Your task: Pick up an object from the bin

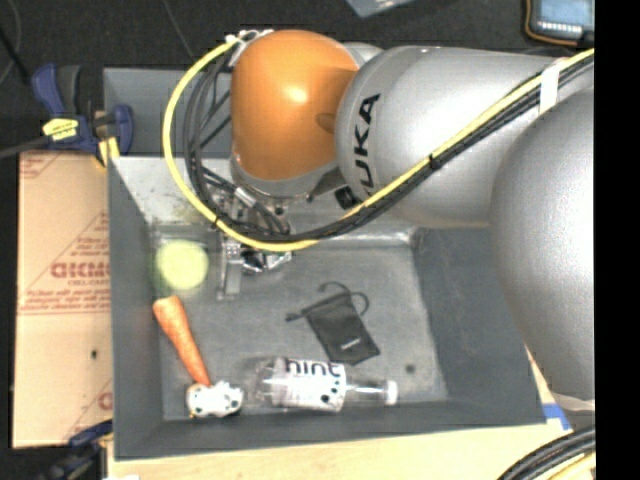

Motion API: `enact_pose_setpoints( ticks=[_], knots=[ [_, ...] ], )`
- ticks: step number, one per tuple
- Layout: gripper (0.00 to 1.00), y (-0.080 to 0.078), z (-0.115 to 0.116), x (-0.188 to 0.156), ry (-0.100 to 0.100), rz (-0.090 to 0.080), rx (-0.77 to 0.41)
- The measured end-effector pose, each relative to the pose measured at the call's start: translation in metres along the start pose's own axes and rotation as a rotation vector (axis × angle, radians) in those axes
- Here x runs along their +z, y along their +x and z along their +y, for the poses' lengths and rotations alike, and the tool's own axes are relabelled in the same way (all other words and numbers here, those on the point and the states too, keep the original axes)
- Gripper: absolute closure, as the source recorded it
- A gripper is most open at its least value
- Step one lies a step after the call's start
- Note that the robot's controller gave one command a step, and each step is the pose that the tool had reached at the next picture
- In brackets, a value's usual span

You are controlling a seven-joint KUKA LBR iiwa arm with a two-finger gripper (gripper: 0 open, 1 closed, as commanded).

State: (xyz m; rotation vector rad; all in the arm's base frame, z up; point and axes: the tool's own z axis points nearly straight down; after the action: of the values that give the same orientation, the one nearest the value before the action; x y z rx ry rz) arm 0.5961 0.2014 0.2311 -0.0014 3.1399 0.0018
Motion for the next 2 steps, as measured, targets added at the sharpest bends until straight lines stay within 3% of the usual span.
enact_pose_setpoints(
  ticks=[1,2],
  knots=[
    [0.0,0.008,-0.038,0.032,-0.001,-0.002,-0.091],
    [0.0,-0.006,-0.053,0.085,0.0,-0.007,-0.107]
  ],
)
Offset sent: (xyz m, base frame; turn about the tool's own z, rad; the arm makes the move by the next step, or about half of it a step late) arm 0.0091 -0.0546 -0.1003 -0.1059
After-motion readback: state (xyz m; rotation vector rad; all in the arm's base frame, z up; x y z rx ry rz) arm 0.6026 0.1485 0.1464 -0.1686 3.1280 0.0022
